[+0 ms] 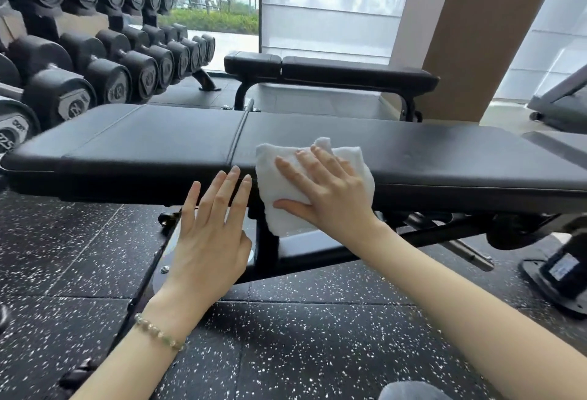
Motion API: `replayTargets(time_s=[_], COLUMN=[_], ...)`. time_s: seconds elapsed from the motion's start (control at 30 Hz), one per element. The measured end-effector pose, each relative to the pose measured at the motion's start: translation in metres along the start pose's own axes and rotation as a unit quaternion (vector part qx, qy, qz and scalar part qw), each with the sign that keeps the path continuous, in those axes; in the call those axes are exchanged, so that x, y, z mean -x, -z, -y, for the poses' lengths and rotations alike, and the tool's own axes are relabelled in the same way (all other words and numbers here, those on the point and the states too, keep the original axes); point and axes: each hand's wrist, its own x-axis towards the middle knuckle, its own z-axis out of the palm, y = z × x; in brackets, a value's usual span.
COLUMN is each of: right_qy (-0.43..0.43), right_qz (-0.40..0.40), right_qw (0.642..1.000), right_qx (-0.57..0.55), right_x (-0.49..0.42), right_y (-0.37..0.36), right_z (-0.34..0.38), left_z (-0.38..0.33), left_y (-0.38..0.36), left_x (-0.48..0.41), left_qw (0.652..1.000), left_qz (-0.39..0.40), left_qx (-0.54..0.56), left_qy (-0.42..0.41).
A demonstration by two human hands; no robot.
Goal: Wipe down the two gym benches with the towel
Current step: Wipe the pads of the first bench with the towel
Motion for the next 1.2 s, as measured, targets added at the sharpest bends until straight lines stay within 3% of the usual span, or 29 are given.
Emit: replayTargets(time_s=[0.73,1.07,1.2], right_qy=[-0.012,-0.04,-0.035], right_qz=[0.0,0.002,-0.01], right_qw=[0.998,0.999,0.999], right_qx=[0.057,0.003,-0.008], right_x=[0.075,0.035,0.037], right_y=[0.052,0.023,0.023], right_z=[-0.126,-0.058,-0.062], left_z=[-0.08,-0.082,-0.085], left_y=[-0.024,-0.028,-0.029], left_x=[-0.036,-0.035,-0.035], left_qw=[0.999,0.997,0.997], left_qz=[-0.025,-0.059,-0.065], left_qx=[-0.011,-0.014,0.003], left_qy=[-0.04,-0.039,-0.034])
